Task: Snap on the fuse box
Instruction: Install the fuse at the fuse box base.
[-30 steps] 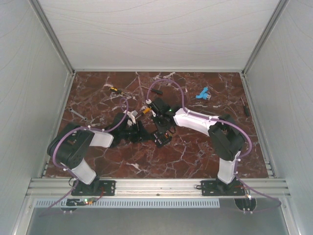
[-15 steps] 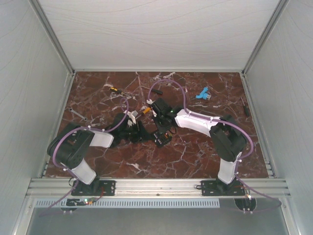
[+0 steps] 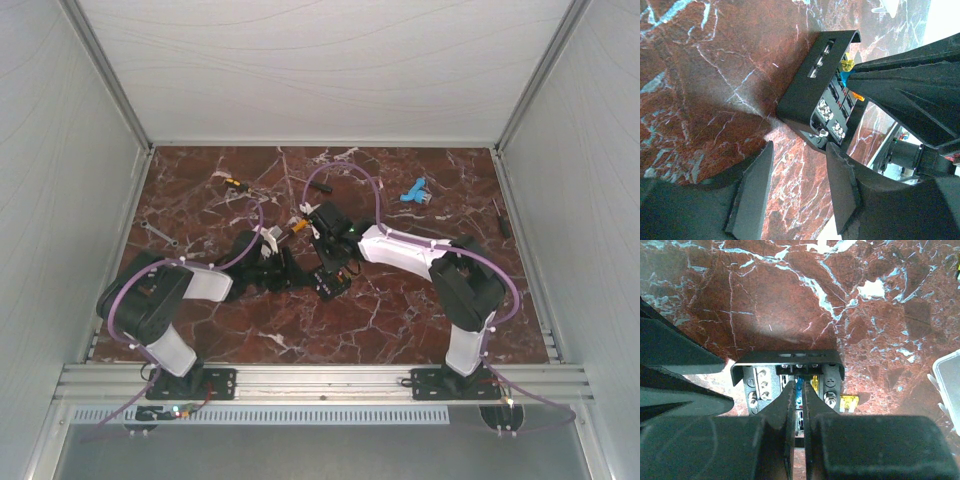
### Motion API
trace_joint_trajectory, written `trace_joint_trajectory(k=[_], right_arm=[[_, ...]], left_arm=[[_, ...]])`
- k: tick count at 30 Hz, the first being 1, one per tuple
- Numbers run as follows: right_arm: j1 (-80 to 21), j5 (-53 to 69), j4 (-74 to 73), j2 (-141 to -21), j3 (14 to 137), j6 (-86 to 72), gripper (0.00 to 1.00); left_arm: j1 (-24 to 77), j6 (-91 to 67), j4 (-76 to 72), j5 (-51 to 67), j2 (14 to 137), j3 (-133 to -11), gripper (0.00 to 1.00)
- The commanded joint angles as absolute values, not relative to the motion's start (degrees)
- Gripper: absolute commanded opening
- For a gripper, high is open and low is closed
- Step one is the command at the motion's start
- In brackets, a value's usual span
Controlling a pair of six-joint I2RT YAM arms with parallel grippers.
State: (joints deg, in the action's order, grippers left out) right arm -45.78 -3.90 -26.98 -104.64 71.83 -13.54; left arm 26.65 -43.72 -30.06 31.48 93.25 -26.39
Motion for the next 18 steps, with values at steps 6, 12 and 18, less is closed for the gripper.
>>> trace_joint_trajectory(k=[6, 12, 18], right_arm=[[-46.07, -6.72, -26.02, -103.02, 70.71, -12.48, 0.00], [-46.21, -7.03, -25.27, -101.12, 69.73, -12.35, 0.00], [-46.58, -6.88, -24.28, -100.86, 69.04, -11.89, 0.00]], left_arm=[[26.96, -43.86, -31.91, 30.71, 92.40, -27.82, 0.47], [26.94, -43.81, -31.77, 30.67, 92.30, -27.77, 0.46], [26.98, -43.94, -31.73, 30.59, 92.19, -27.78, 0.47]])
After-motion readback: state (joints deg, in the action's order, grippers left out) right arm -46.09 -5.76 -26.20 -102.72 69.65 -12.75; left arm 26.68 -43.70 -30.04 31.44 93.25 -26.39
